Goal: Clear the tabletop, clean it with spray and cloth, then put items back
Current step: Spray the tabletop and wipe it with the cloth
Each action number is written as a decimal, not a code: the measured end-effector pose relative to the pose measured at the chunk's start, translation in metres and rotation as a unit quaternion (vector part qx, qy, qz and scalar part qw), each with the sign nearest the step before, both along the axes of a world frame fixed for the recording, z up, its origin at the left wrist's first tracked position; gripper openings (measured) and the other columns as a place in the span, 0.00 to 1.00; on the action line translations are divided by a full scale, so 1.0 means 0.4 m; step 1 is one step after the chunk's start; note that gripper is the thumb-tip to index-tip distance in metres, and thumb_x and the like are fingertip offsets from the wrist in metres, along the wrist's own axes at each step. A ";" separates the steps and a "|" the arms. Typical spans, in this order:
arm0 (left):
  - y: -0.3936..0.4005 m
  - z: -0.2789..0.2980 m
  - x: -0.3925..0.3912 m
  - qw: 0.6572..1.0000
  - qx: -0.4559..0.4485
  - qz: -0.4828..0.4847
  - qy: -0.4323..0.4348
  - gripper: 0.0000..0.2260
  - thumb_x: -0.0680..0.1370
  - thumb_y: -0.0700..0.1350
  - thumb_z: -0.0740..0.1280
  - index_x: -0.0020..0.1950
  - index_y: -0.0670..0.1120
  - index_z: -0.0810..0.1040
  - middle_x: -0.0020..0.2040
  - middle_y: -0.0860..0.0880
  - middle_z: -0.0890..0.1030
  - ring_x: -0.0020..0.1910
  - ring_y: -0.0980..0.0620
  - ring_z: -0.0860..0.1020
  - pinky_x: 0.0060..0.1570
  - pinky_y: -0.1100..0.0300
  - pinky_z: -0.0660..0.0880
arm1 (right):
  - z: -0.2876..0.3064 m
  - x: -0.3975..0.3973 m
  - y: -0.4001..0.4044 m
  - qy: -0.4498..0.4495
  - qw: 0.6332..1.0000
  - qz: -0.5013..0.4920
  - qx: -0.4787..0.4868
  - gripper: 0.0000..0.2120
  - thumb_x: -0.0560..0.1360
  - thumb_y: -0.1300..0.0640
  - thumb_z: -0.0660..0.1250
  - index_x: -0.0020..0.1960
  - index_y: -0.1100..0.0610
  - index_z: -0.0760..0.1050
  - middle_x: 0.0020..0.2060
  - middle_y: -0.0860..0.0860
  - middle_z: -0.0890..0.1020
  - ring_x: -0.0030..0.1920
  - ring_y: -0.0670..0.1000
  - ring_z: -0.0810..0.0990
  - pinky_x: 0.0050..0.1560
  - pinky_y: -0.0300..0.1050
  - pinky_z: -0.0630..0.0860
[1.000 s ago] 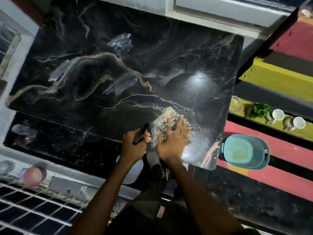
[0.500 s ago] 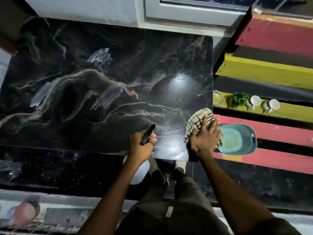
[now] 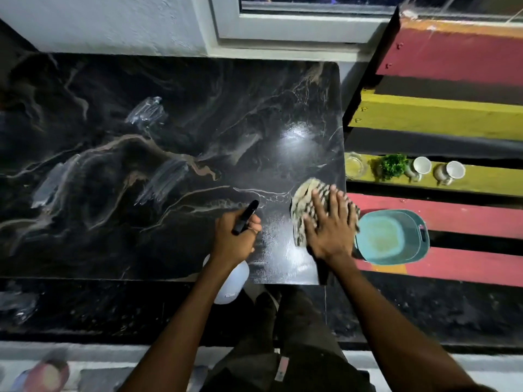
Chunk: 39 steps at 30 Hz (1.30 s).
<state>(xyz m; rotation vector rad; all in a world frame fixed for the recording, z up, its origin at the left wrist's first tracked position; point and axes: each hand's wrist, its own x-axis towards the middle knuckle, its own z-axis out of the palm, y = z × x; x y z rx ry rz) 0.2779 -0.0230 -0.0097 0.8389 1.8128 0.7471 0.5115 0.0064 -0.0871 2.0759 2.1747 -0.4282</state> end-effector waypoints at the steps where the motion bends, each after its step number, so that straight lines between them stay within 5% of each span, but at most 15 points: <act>1: 0.017 0.002 0.003 1.000 0.001 -0.001 0.000 0.14 0.72 0.32 0.65 0.38 0.50 0.82 0.33 0.54 0.85 0.33 0.55 0.82 0.24 0.57 0.79 | 0.000 -0.022 0.066 0.001 1.000 -0.027 0.000 0.32 0.82 0.34 0.43 0.83 0.41 0.41 0.83 0.54 0.44 0.83 0.55 0.42 0.80 0.62 0.43; 4: 0.087 0.014 0.010 1.000 -0.003 -0.011 0.015 0.12 0.71 0.34 0.67 0.36 0.50 0.82 0.35 0.50 0.85 0.35 0.52 0.83 0.29 0.58 0.77 | -0.002 -0.106 0.200 0.003 0.999 -0.044 -0.015 0.33 0.81 0.34 0.40 0.83 0.43 0.39 0.83 0.57 0.43 0.82 0.58 0.40 0.80 0.63 0.42; 8: 0.191 0.048 0.018 0.996 -0.009 -0.046 0.077 0.05 0.66 0.40 0.65 0.33 0.45 0.80 0.34 0.43 0.83 0.34 0.40 0.82 0.34 0.45 0.81 | -0.013 -0.165 0.132 0.048 0.989 0.136 0.004 0.32 0.83 0.36 0.45 0.83 0.44 0.43 0.83 0.57 0.44 0.83 0.58 0.41 0.80 0.63 0.46; 12: 0.306 0.073 0.051 0.982 -0.004 -0.094 0.166 0.12 0.69 0.41 0.66 0.27 0.41 0.68 0.24 0.45 0.70 0.23 0.49 0.70 0.26 0.54 0.66 | -0.039 -0.082 0.017 0.086 0.970 0.229 -0.003 0.32 0.82 0.37 0.52 0.83 0.43 0.48 0.83 0.53 0.48 0.83 0.56 0.49 0.81 0.60 0.47; 14: 0.365 0.079 0.068 0.983 -0.005 -0.095 0.157 0.14 0.71 0.41 0.69 0.27 0.41 0.70 0.24 0.43 0.71 0.22 0.52 0.70 0.26 0.58 0.66 | -0.043 -0.030 0.014 0.071 0.977 0.202 -0.006 0.33 0.81 0.36 0.53 0.83 0.42 0.49 0.83 0.52 0.49 0.83 0.55 0.50 0.80 0.58 0.47; 17: 0.450 0.080 0.090 0.983 -0.021 -0.118 0.139 0.07 0.70 0.42 0.70 0.36 0.38 0.81 0.34 0.36 0.82 0.32 0.39 0.82 0.32 0.44 0.81 | -0.032 0.023 0.086 0.062 0.984 0.165 -0.005 0.34 0.80 0.35 0.54 0.83 0.42 0.50 0.83 0.51 0.50 0.83 0.55 0.50 0.81 0.58 0.48; 20: 0.499 0.070 0.095 0.979 -0.003 -0.137 0.153 0.12 0.67 0.46 0.64 0.34 0.38 0.78 0.31 0.36 0.80 0.32 0.37 0.81 0.30 0.40 0.78 | -0.022 0.050 0.227 0.050 0.993 0.108 0.006 0.34 0.80 0.35 0.53 0.83 0.42 0.49 0.83 0.52 0.51 0.83 0.55 0.48 0.80 0.61 0.50; 24: 0.513 0.056 0.085 0.988 -0.013 -0.089 0.127 0.07 0.65 0.45 0.65 0.33 0.43 0.80 0.28 0.43 0.81 0.29 0.42 0.82 0.27 0.42 0.79 | -0.010 0.026 0.527 0.030 0.999 0.011 0.023 0.32 0.81 0.35 0.47 0.83 0.43 0.47 0.83 0.55 0.48 0.83 0.57 0.47 0.81 0.61 0.47; 29: 0.484 0.057 0.029 0.996 -0.032 -0.008 0.078 0.10 0.66 0.43 0.65 0.38 0.55 0.84 0.35 0.52 0.85 0.36 0.53 0.85 0.32 0.50 0.84 | 0.014 -0.175 0.820 0.022 0.995 -0.098 -0.007 0.36 0.79 0.37 0.47 0.84 0.49 0.47 0.82 0.61 0.47 0.82 0.61 0.44 0.80 0.62 0.42; 33: 0.455 0.059 -0.037 0.995 -0.027 0.055 0.082 0.10 0.72 0.37 0.67 0.37 0.50 0.84 0.35 0.49 0.85 0.35 0.48 0.84 0.25 0.52 0.81 | 0.014 -0.389 0.720 0.102 0.989 0.111 -0.009 0.35 0.80 0.40 0.54 0.83 0.53 0.53 0.82 0.63 0.49 0.82 0.63 0.47 0.80 0.61 0.40; 36: 0.438 0.067 -0.067 0.993 -0.024 0.071 0.087 0.12 0.73 0.30 0.68 0.37 0.45 0.84 0.34 0.50 0.85 0.36 0.52 0.84 0.34 0.51 0.83 | 0.008 -0.412 0.500 0.108 0.944 0.309 -0.032 0.34 0.79 0.41 0.55 0.83 0.52 0.55 0.83 0.59 0.48 0.83 0.59 0.46 0.81 0.59 0.43; 39: 0.429 0.077 -0.079 0.993 -0.025 0.083 0.083 0.15 0.74 0.28 0.68 0.35 0.47 0.83 0.32 0.54 0.85 0.34 0.58 0.83 0.35 0.56 0.81 | -0.015 -0.257 0.398 0.143 0.937 0.319 -0.019 0.30 0.82 0.42 0.53 0.82 0.50 0.60 0.82 0.56 0.55 0.82 0.57 0.53 0.82 0.57 0.45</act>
